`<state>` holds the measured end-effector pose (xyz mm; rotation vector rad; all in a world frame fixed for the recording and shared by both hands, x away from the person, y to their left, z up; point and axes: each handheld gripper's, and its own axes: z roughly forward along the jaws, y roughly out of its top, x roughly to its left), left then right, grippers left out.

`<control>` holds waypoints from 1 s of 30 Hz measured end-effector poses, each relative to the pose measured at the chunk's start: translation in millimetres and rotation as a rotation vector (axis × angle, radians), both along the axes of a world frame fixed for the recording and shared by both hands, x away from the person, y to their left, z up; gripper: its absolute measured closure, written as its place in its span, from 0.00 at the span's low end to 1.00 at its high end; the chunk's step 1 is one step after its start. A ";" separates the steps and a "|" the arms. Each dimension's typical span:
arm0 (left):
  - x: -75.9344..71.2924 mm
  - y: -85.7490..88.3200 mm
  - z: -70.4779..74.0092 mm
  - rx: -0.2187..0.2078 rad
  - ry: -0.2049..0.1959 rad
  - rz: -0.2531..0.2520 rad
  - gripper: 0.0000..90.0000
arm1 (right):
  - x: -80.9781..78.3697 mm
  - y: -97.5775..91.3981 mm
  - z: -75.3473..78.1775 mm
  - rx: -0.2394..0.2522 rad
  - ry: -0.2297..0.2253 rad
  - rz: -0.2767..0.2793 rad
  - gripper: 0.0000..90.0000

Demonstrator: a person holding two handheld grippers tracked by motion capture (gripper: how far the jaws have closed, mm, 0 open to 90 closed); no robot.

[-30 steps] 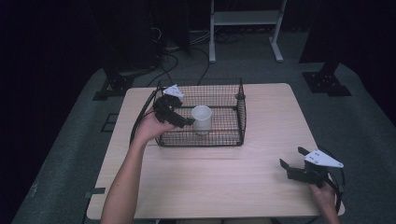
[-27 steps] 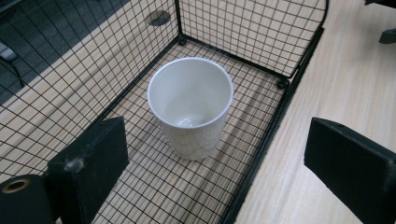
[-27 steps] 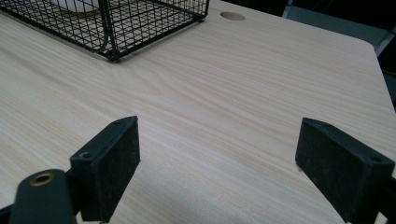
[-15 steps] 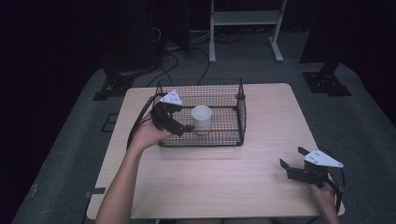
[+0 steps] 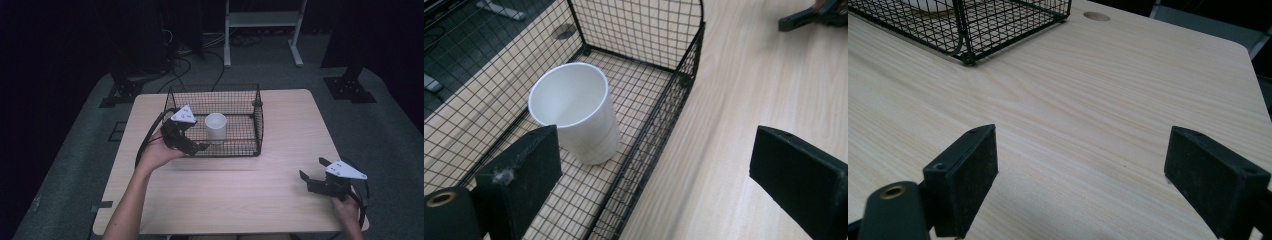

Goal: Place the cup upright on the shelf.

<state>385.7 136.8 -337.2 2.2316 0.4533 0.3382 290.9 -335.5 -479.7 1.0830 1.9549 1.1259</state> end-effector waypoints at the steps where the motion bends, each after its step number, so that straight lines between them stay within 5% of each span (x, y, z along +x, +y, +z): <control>1: -2.0 0.0 -1.4 0.001 0.000 -0.001 0.06 | 0.0 -0.1 0.1 -0.001 0.002 0.000 0.15; 30: -45.0 -0.5 -30.8 -0.020 -0.010 -0.026 0.06 | 0.0 0.7 -0.1 -0.009 -0.001 0.000 0.15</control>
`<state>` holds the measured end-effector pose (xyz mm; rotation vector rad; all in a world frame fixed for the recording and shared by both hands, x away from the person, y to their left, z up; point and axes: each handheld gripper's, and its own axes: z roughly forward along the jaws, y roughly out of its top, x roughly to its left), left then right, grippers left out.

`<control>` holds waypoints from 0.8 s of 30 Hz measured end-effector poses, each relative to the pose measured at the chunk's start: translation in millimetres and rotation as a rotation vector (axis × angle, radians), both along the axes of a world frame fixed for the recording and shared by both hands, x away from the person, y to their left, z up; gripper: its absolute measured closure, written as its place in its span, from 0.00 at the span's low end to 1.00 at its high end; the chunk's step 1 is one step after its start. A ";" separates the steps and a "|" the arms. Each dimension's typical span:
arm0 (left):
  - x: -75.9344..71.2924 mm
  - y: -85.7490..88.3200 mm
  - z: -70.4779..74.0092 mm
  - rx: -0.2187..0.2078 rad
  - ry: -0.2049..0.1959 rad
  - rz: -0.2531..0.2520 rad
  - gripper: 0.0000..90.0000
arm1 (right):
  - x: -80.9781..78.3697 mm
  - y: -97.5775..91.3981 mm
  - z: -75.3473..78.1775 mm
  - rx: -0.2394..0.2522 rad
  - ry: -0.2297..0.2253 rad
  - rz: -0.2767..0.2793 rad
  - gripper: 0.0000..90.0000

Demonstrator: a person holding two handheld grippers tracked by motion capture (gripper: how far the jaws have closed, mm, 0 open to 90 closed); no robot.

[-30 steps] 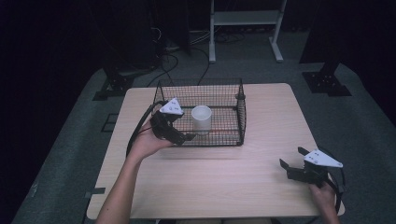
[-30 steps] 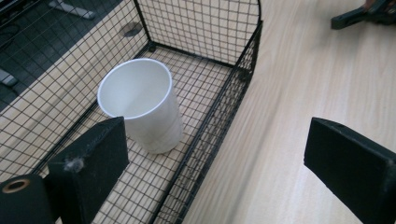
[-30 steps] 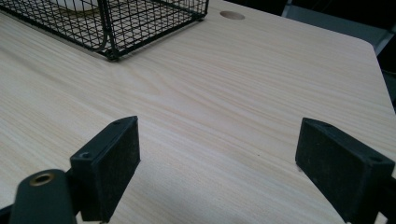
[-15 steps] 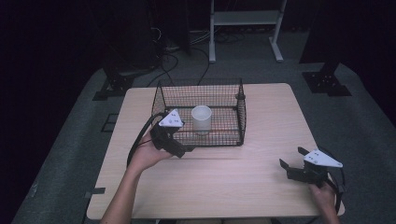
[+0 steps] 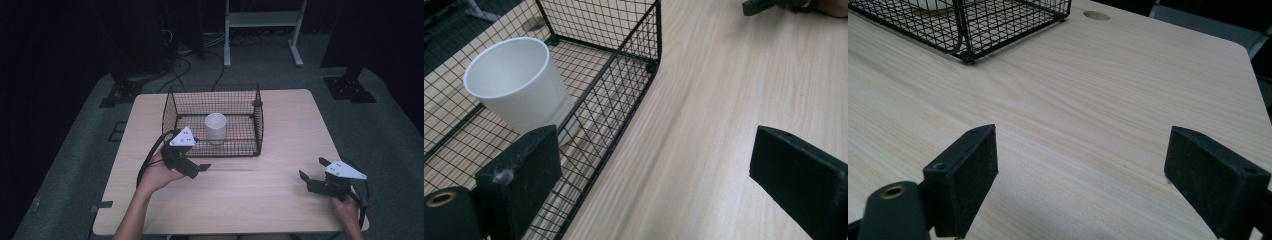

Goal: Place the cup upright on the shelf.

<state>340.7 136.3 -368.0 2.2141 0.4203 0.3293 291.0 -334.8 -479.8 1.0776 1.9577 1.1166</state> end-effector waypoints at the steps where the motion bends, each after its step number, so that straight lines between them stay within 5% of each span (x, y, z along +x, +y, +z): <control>1: -1.7 0.5 -0.6 0.005 -0.005 0.000 0.06 | 0.0 0.1 0.0 0.000 0.000 0.000 0.15; 24: -22.6 9.1 -22.2 -0.008 -0.007 0.005 0.06 | 0.0 0.2 -0.1 -0.001 -0.001 0.000 0.15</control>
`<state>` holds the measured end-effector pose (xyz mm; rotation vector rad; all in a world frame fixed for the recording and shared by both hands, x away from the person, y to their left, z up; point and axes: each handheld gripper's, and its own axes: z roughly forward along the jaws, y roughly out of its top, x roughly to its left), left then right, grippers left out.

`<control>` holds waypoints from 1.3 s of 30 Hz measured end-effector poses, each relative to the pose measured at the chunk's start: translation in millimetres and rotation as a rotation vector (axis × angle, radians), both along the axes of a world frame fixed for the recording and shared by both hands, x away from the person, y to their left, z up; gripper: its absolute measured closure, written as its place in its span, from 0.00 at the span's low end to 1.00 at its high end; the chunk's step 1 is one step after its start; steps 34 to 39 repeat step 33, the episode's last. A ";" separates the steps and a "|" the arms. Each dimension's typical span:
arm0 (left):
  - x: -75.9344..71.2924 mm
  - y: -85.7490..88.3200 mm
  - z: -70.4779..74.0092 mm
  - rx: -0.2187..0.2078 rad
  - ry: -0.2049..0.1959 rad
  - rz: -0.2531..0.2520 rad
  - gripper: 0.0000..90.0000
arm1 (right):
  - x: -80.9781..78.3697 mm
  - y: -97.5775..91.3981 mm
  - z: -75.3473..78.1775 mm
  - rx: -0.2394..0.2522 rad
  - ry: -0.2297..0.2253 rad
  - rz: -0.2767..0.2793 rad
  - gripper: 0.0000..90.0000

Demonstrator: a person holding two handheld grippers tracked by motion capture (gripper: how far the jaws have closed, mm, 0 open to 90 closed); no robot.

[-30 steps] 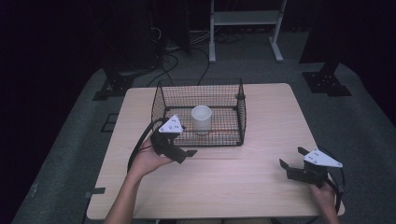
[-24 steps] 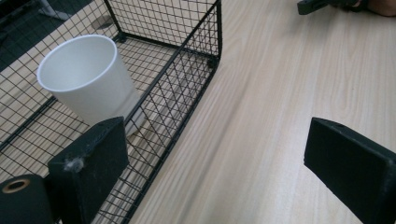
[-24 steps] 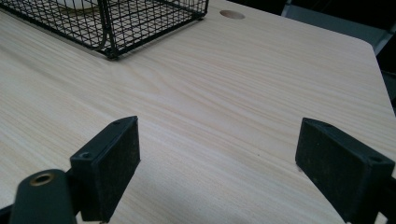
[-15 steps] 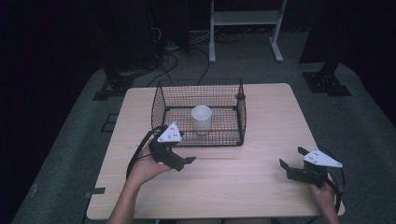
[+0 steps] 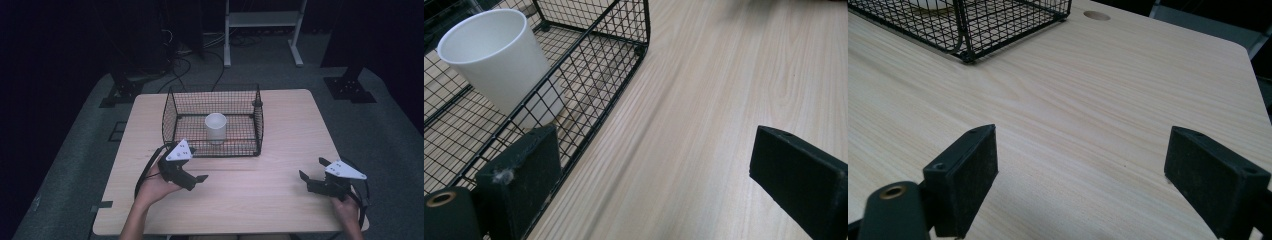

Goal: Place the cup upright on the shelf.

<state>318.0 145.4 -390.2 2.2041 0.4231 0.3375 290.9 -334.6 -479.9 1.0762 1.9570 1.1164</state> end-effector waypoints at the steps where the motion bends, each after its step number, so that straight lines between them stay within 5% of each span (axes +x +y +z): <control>1: -1.0 0.6 -0.9 0.005 -0.004 0.004 0.06 | 0.0 0.1 0.0 0.000 0.001 0.000 0.15; 10: -7.5 10.5 -10.8 0.019 0.007 0.020 0.06 | 0.0 0.2 0.0 -0.002 0.000 0.000 0.15; 30: -28.5 31.4 -34.8 -0.028 0.032 0.070 0.06 | -0.5 0.0 0.0 -0.002 -0.002 -0.004 0.15; 32: -30.4 33.8 -37.3 0.002 0.028 0.083 0.06 | -0.7 -0.1 0.0 -0.002 -0.002 -0.001 0.15; 39: -31.6 35.8 -38.5 -0.006 0.032 0.090 0.06 | -0.8 0.0 0.0 -0.002 -0.003 -0.001 0.15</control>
